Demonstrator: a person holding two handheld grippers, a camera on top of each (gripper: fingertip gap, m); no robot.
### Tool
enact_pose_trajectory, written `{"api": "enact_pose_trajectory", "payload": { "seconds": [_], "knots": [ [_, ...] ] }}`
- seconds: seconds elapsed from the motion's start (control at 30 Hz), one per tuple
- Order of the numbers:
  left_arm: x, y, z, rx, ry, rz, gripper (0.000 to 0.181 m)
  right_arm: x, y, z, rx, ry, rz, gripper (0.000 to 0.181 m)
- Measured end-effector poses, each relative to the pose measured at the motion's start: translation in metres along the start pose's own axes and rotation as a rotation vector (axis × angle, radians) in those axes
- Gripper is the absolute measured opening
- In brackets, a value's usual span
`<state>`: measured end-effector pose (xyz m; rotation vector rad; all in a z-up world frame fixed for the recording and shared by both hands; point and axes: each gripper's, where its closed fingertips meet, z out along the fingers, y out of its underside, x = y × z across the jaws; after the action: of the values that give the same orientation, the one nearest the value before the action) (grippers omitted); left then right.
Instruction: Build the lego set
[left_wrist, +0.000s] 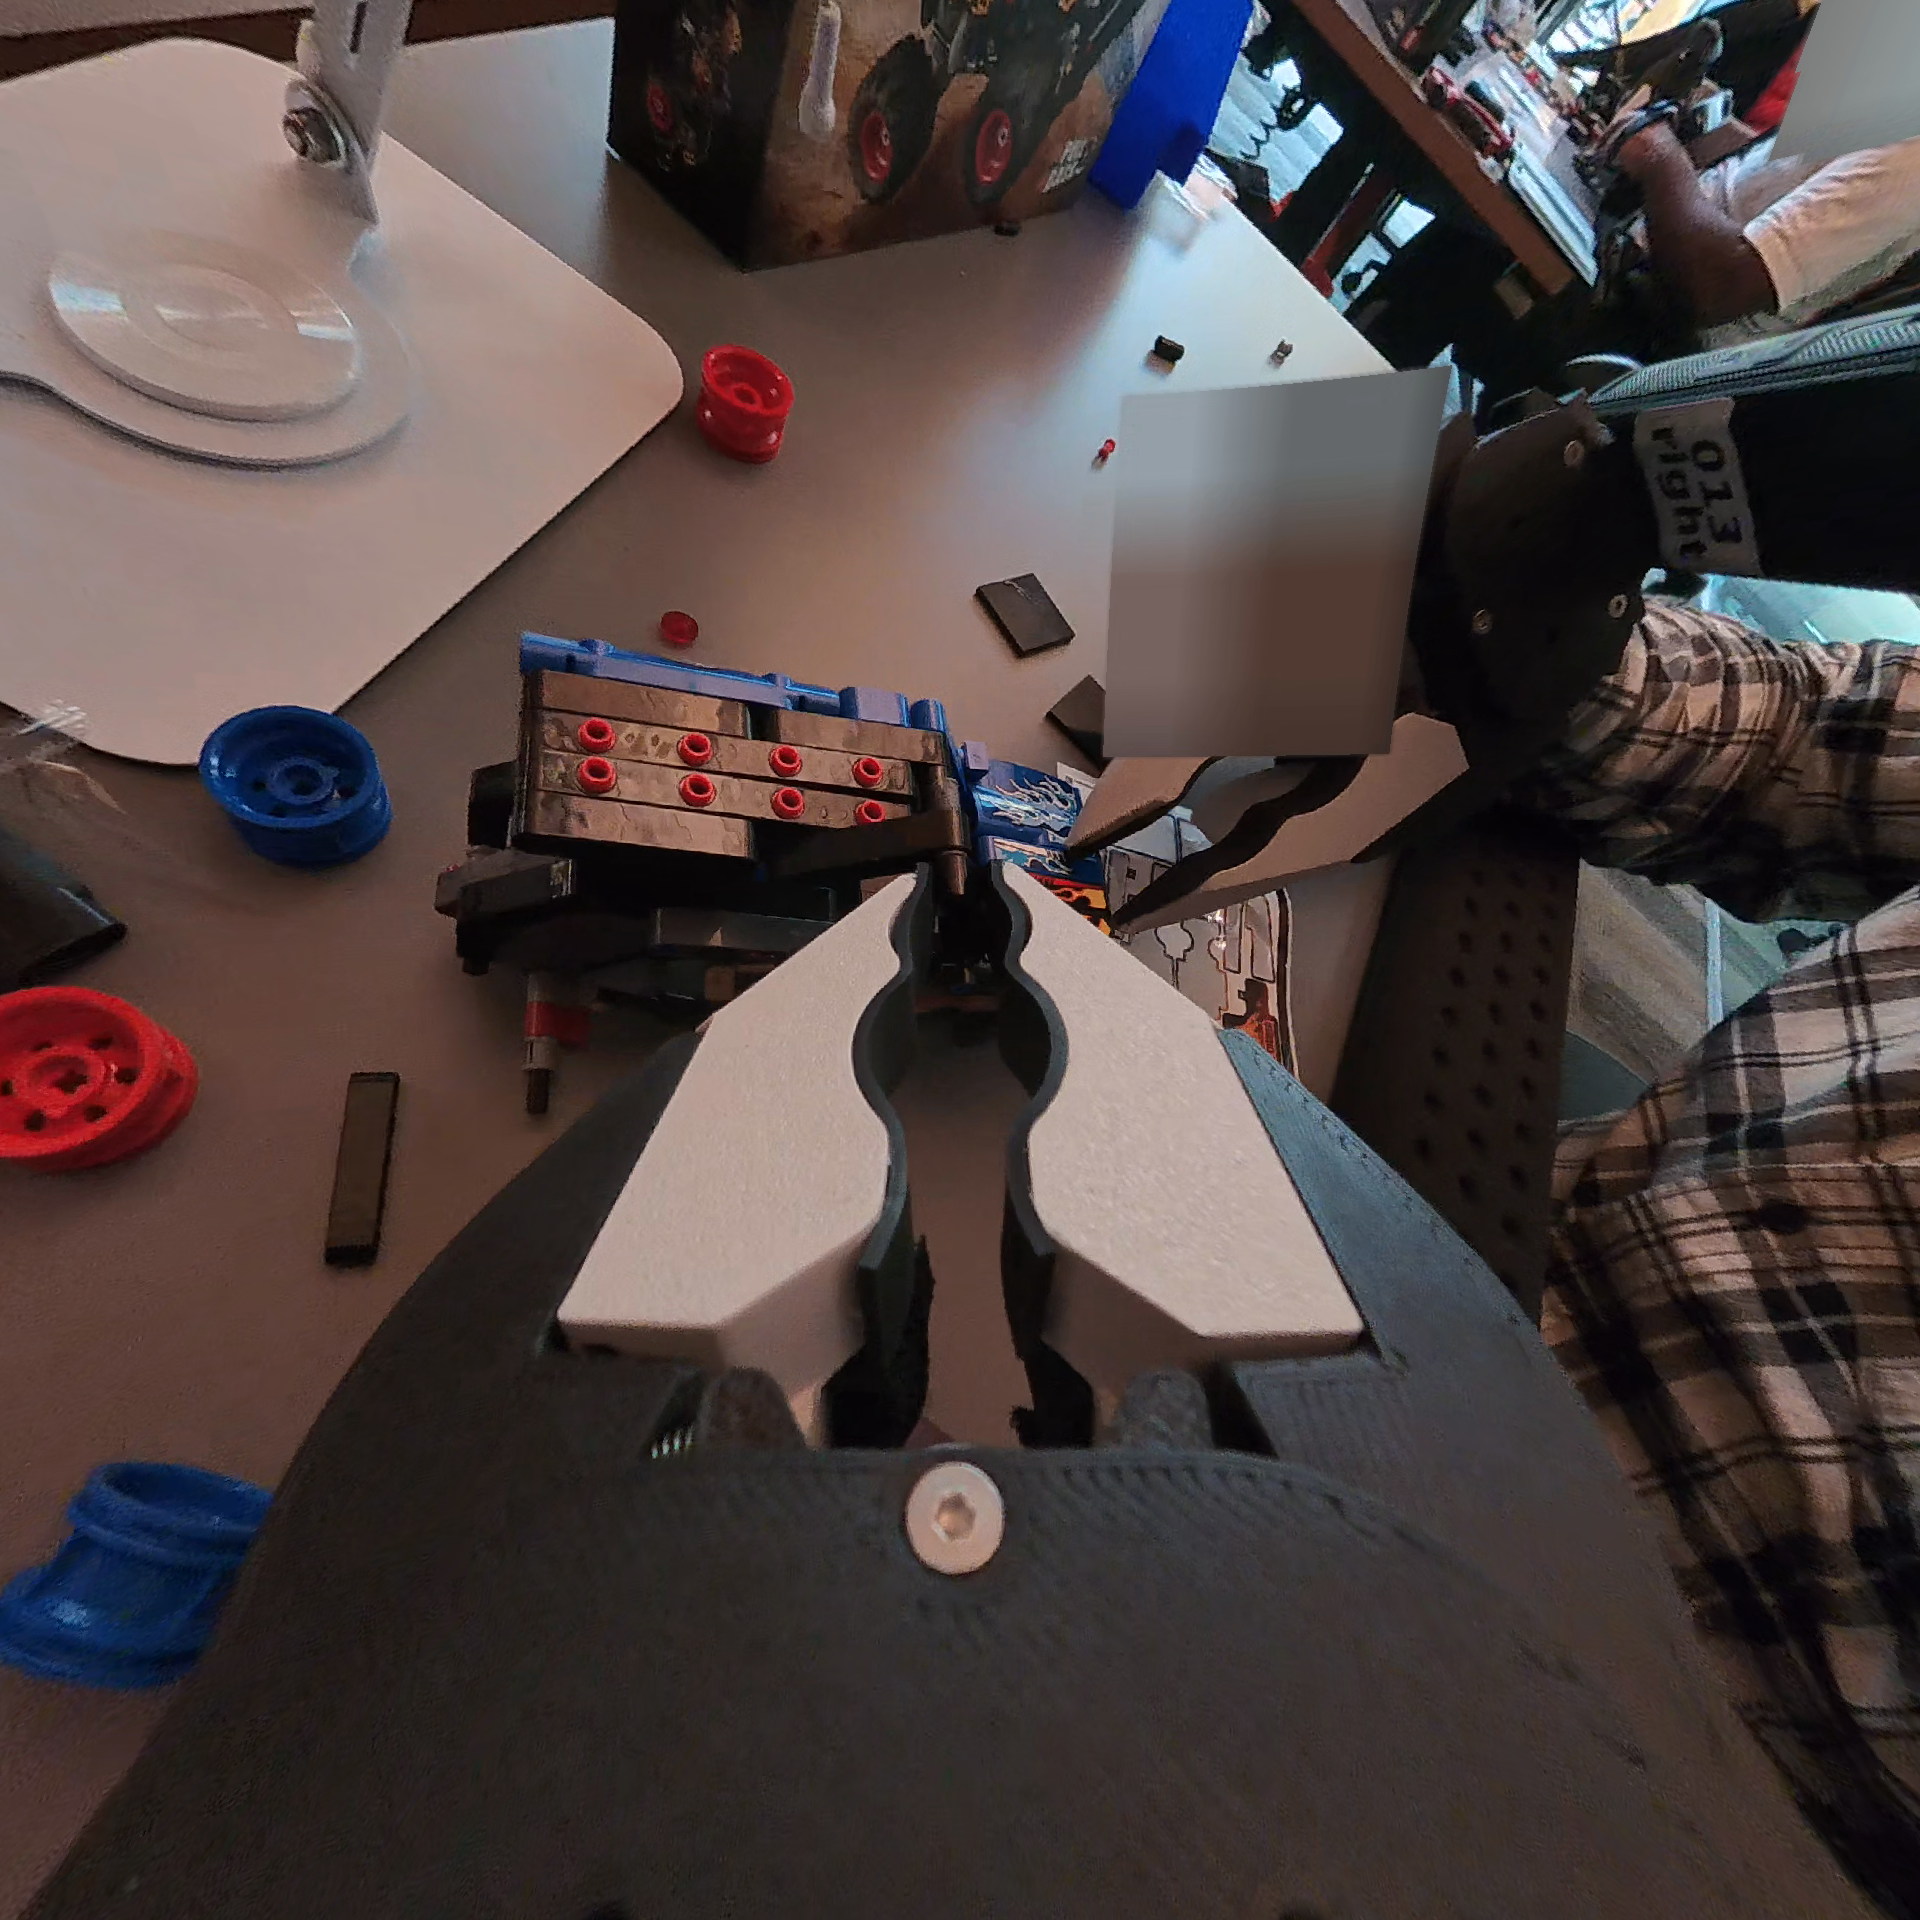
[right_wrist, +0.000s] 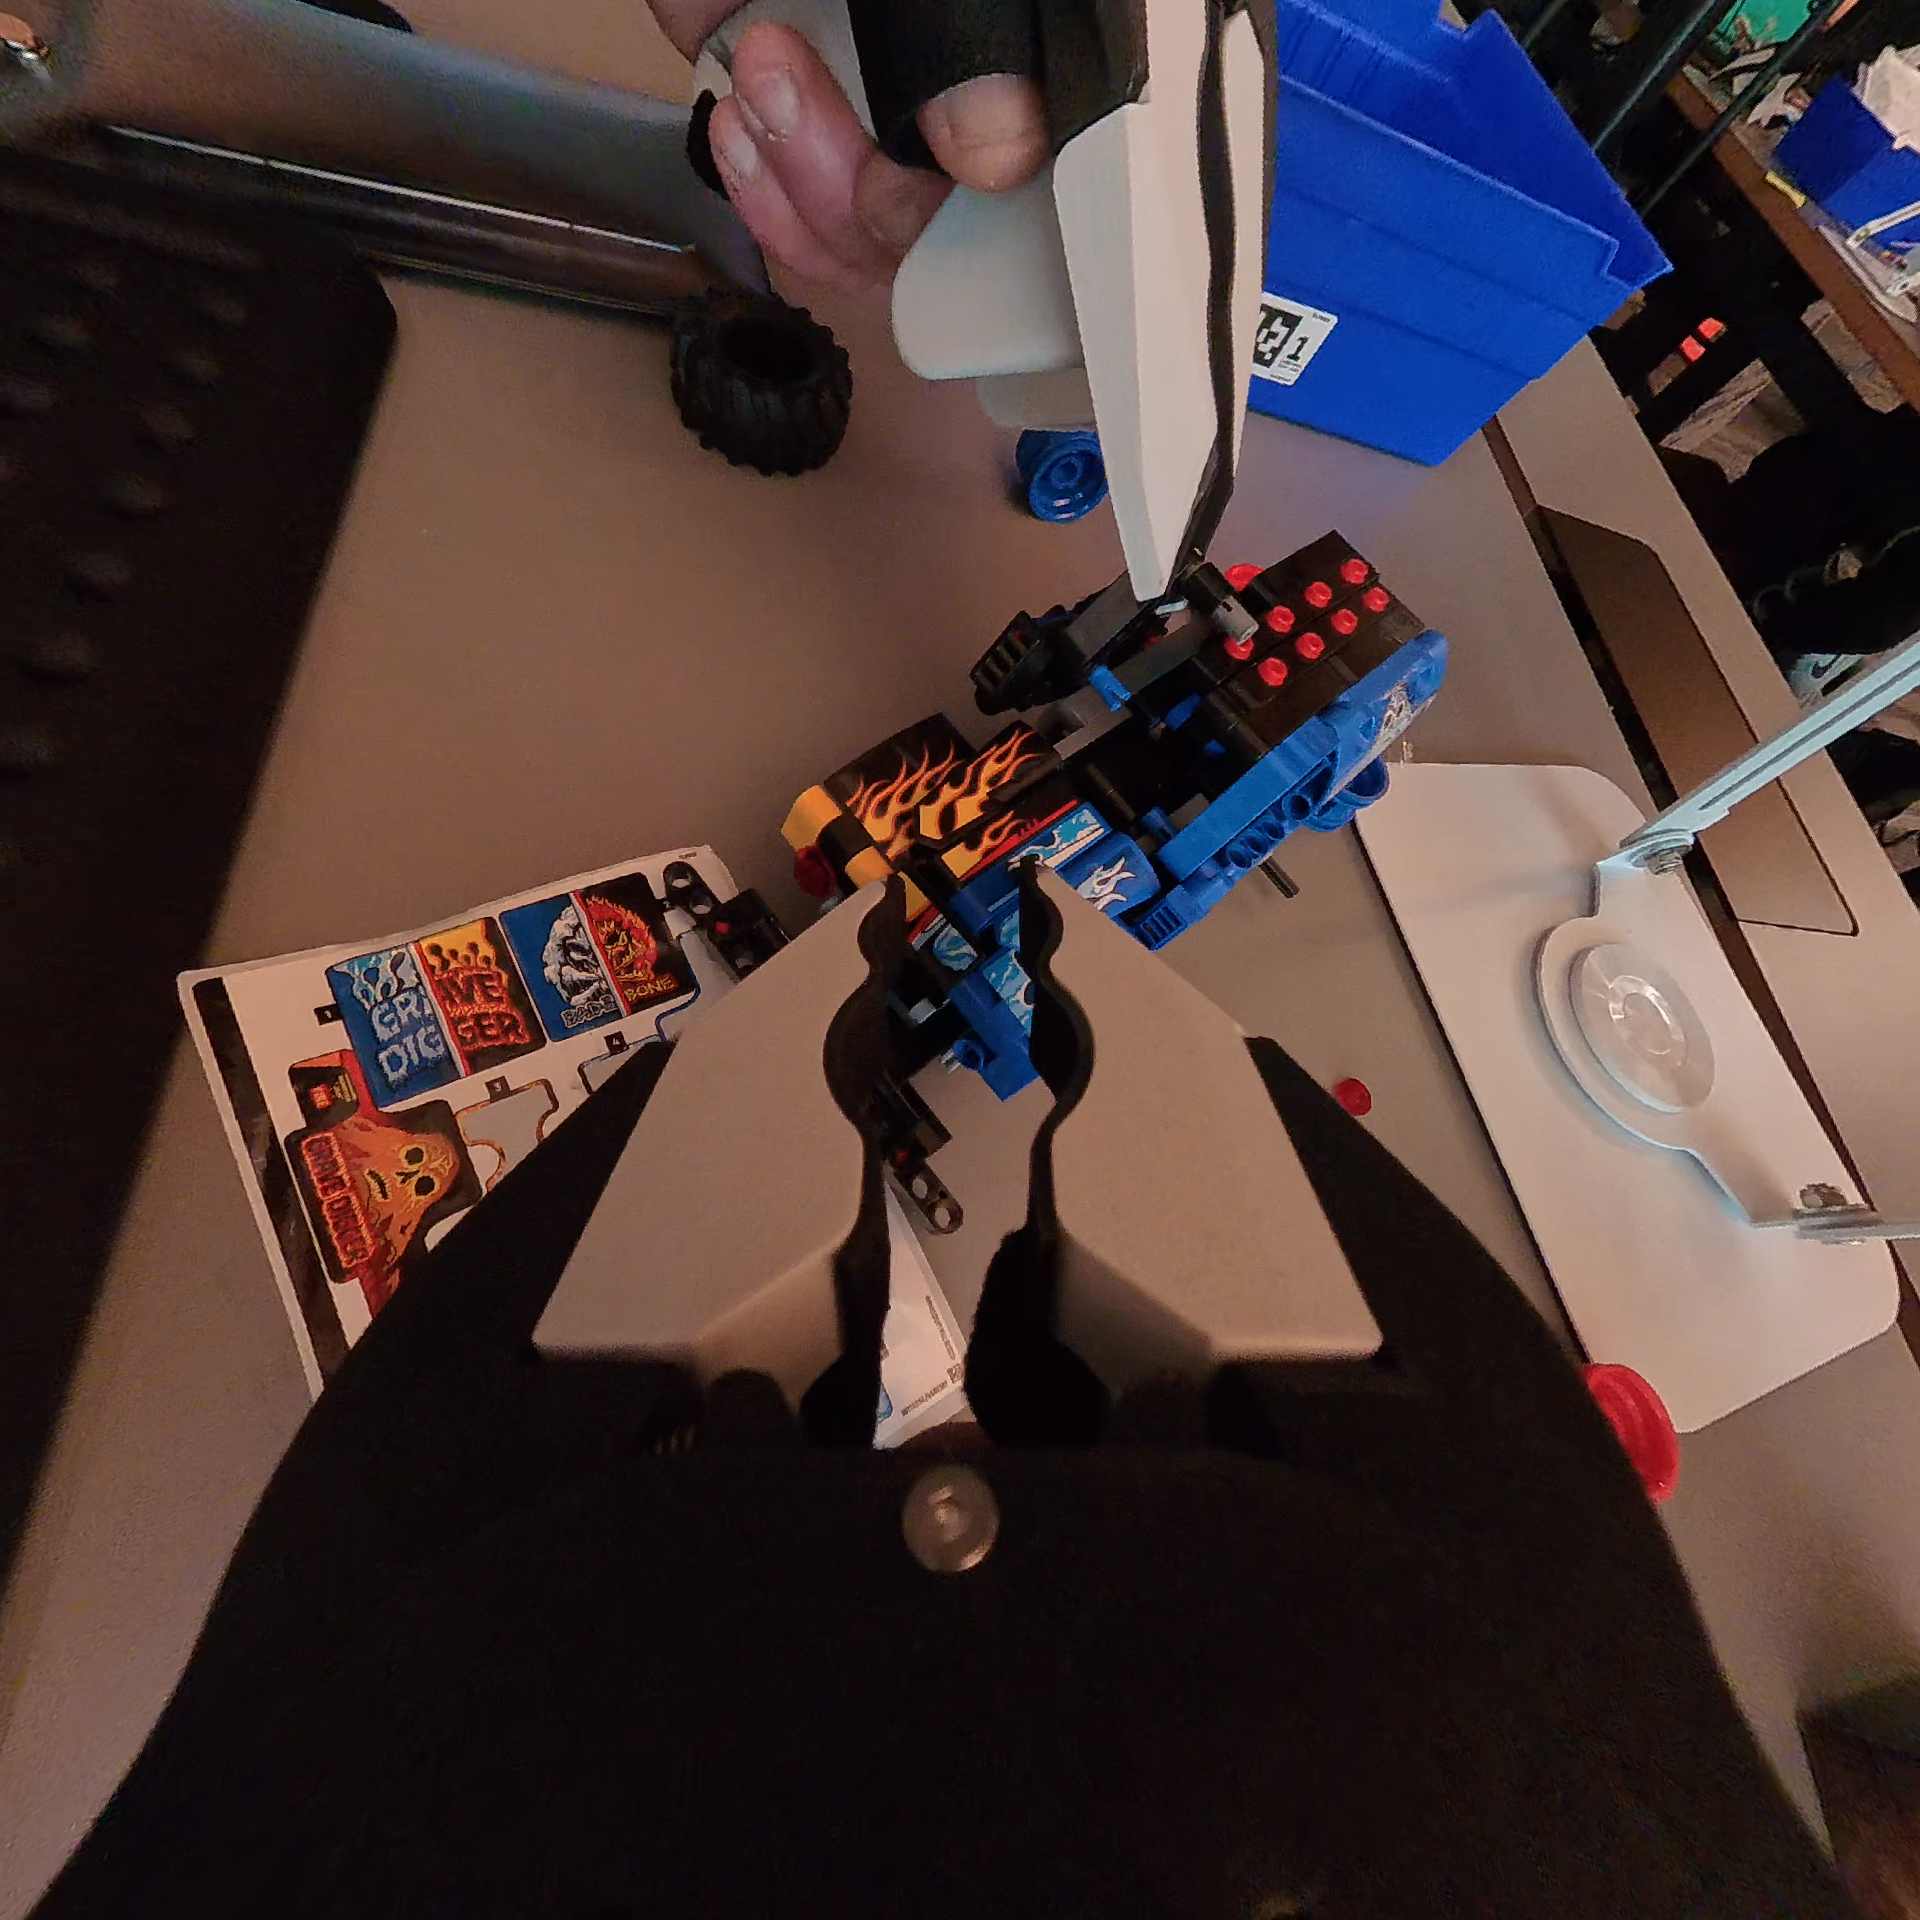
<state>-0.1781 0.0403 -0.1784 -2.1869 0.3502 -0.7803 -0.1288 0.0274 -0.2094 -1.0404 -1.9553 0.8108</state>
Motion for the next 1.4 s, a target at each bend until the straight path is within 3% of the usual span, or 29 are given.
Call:
{"api": "enact_pose_trajectory", "payload": {
  "seconds": [0.43,1.03,1.3,1.4],
  "knots": [
    [-0.003,0.012,0.004,-0.17,-0.251,0.448,0.009,0.0,0.0,0.0,0.016,-0.01,0.017,0.019],
    [0.002,0.013,-0.004,-0.221,0.058,0.251,0.008,0.0,-0.001,0.001,0.031,-0.007,0.011,0.016],
    [0.0,0.017,-0.001,-0.179,-0.036,0.301,0.009,0.0,-0.001,0.001,0.039,-0.006,0.011,0.016],
    [-0.002,0.025,0.001,-0.169,-0.137,0.347,0.031,0.0,-0.002,0.001,0.039,-0.007,0.01,0.018]
  ]
}}
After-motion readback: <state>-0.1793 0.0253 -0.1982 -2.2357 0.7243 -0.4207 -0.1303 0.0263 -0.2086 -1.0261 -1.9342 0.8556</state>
